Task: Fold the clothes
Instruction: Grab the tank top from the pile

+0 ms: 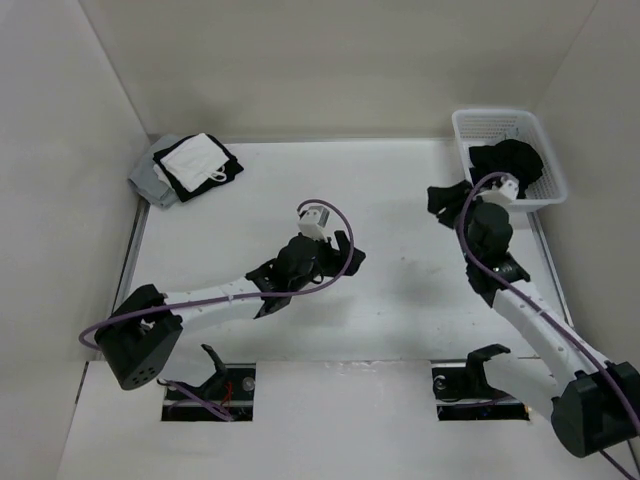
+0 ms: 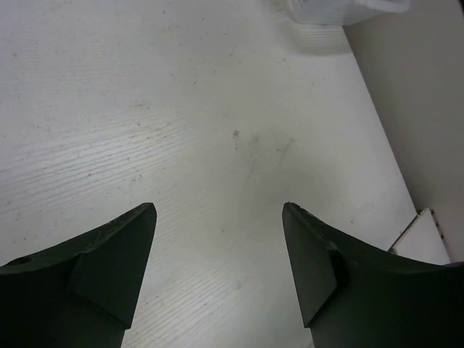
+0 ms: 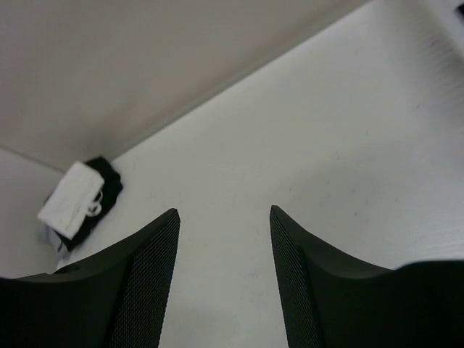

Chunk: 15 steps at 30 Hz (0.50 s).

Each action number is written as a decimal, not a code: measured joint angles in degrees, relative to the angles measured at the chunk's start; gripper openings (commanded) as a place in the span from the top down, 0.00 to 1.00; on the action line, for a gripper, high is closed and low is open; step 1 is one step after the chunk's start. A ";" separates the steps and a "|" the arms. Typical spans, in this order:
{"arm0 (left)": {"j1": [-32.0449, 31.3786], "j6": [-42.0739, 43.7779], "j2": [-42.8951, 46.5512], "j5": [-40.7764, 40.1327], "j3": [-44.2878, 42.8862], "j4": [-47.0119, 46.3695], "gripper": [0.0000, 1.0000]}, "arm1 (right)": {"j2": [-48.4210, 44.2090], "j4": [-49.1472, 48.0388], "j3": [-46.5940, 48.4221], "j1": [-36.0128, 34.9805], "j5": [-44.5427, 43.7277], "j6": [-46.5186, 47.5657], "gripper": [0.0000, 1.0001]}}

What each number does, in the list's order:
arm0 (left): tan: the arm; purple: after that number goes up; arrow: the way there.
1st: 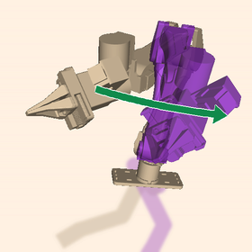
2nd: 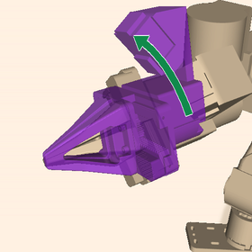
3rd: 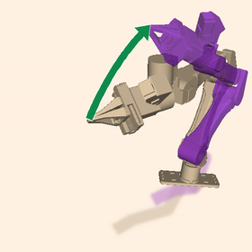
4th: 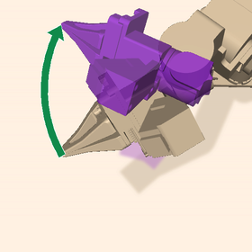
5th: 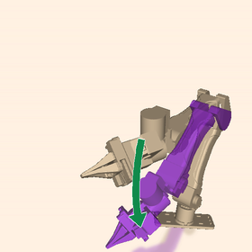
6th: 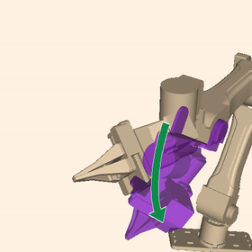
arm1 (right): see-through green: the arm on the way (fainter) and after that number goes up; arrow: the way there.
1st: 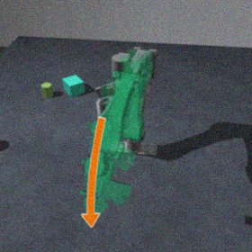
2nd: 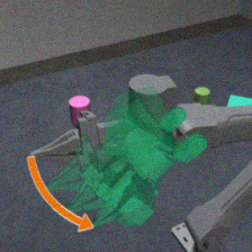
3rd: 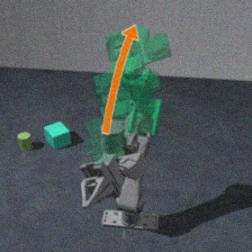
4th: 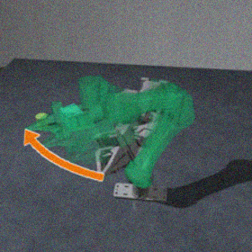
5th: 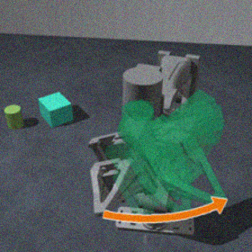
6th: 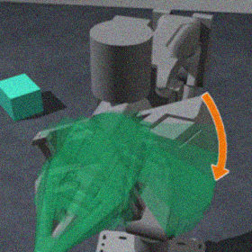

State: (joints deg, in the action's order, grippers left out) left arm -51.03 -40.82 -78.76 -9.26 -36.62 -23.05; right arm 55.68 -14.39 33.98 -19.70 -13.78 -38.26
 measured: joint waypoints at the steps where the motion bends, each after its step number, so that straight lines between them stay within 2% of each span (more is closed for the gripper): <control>1: -0.11 0.24 1.22 0.31 0.00 -0.31 0.30 | 0.44 1.07 3.74 3.15 -0.42 0.48 0.47; 4: -0.13 0.85 2.43 1.09 0.04 -1.05 0.30 | 2.29 2.01 9.99 8.96 -0.96 1.11 0.55; 5: -0.11 1.36 2.47 1.36 0.26 -1.53 0.30 | 3.17 1.99 11.69 10.58 -1.14 1.27 0.64; 6: -0.11 1.51 2.47 1.40 0.33 -1.53 0.30 | 4.02 2.10 13.00 12.20 -1.49 1.31 0.66; 10: -0.11 2.89 2.47 1.97 2.29 -2.82 0.34 | 7.17 3.98 15.98 14.47 -1.75 2.27 0.92; 11: -0.11 3.08 2.45 2.01 2.93 -3.28 0.35 | 8.39 4.48 16.90 14.93 -1.79 2.69 0.96; 14: -0.04 3.56 2.38 2.19 4.59 -4.55 0.42 | 12.28 7.37 19.96 17.59 -2.19 4.00 0.96; 15: 0.00 3.72 2.36 2.23 4.87 -4.63 0.45 | 13.92 8.48 21.38 19.15 -2.47 4.39 0.90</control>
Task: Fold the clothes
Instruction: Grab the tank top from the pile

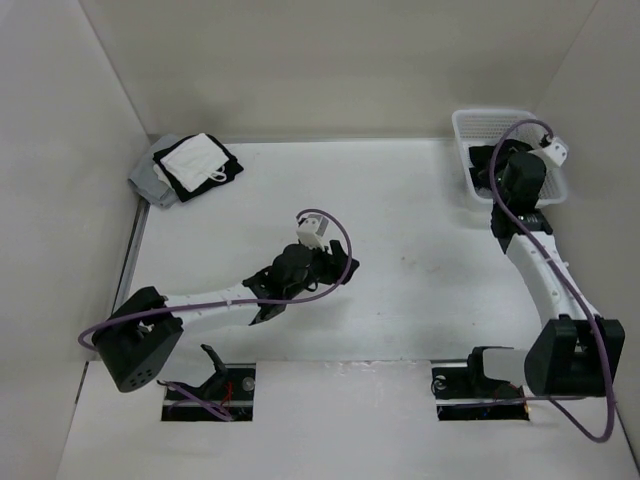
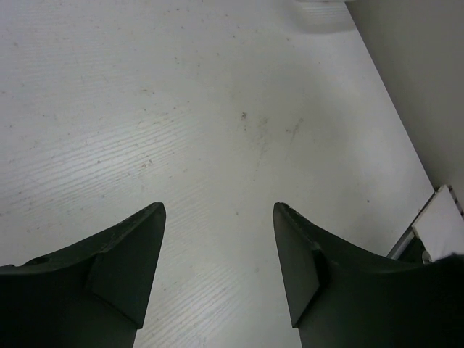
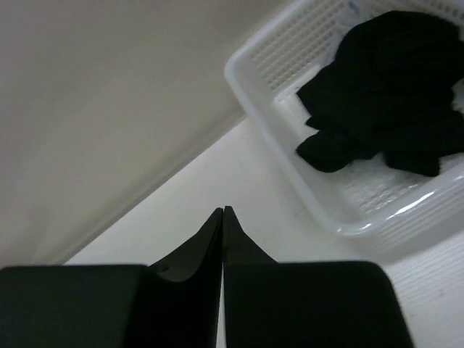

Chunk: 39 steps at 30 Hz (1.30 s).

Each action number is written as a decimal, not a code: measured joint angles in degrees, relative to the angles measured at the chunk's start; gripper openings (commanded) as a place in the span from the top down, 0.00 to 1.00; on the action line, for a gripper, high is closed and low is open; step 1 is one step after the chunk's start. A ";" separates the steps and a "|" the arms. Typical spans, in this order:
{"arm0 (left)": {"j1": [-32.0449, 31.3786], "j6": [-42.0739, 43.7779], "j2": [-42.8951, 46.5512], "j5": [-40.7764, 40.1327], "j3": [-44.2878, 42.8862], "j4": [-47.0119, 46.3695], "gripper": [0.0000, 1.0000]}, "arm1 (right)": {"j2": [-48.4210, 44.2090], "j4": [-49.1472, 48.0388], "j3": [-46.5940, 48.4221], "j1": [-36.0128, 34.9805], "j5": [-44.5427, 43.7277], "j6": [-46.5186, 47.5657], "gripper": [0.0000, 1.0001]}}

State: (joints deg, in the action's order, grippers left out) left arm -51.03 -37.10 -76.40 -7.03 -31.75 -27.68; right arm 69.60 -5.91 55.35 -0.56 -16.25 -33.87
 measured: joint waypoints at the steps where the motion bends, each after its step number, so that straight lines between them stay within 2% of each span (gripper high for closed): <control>1: 0.00 0.26 -0.07 0.04 0.09 -0.04 0.47 | 2.03 0.96 1.53 1.92 -0.13 0.28 0.83; 5: 0.02 0.94 -0.46 0.22 0.13 -0.90 0.48 | 11.37 2.91 9.07 9.01 -0.98 0.90 0.50; 6: 0.15 1.03 -0.70 0.24 0.13 -1.25 0.48 | 14.19 3.15 10.88 10.43 -1.22 0.66 0.44; 8: 0.39 1.16 -1.27 0.35 0.13 -1.66 0.45 | 19.43 4.81 15.34 12.39 -1.46 1.05 0.38; 10: 0.79 1.22 -1.79 0.46 0.17 -1.99 0.44 | 27.02 6.45 21.55 13.38 -1.20 1.57 0.36; 16: 1.90 1.22 -2.69 0.72 0.92 -3.85 0.43 | 44.35 13.22 37.07 13.11 1.66 3.28 0.36; 23: 2.89 1.11 -5.29 2.10 0.92 -5.22 0.43 | 52.87 19.91 44.85 12.92 2.71 4.63 0.38; 25: 3.21 0.96 -5.62 2.54 0.92 -5.51 0.43 | 53.86 20.94 46.21 12.92 2.73 5.29 0.42; 26: 3.43 0.83 -5.75 2.82 0.92 -5.73 0.43 | 54.34 21.75 47.01 12.92 2.73 5.75 0.50; 27: 3.61 0.68 -5.81 3.15 0.94 -6.05 0.43 | 55.12 22.60 48.00 12.92 2.75 6.12 0.67; 29: 3.96 0.28 -6.03 3.74 0.94 -6.73 0.43 | 56.02 23.78 49.03 12.92 2.82 6.49 0.85; 30: 4.09 0.24 -6.14 3.91 0.94 -6.86 0.43 | 56.41 24.11 49.27 12.92 2.84 6.58 0.87; 31: 4.11 0.13 -6.34 4.15 0.94 -7.04 0.43 | 56.48 24.44 49.22 12.92 3.04 6.64 0.94; 34: 4.13 -0.22 -7.10 4.55 0.94 -7.23 0.43 | 56.46 24.41 49.13 12.92 3.37 6.62 1.00; 37: 4.13 -0.48 -7.85 4.94 0.94 -7.28 0.43 | 55.39 22.38 47.19 12.85 3.37 6.38 1.00; 39: 4.13 -0.83 -8.57 5.40 0.92 -7.43 0.44 | 51.23 20.15 43.17 12.85 3.28 5.64 1.00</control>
State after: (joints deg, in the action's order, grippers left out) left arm -46.89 -37.93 -84.97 -1.63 -30.83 -35.11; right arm 120.84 14.24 98.52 12.29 -12.97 -28.23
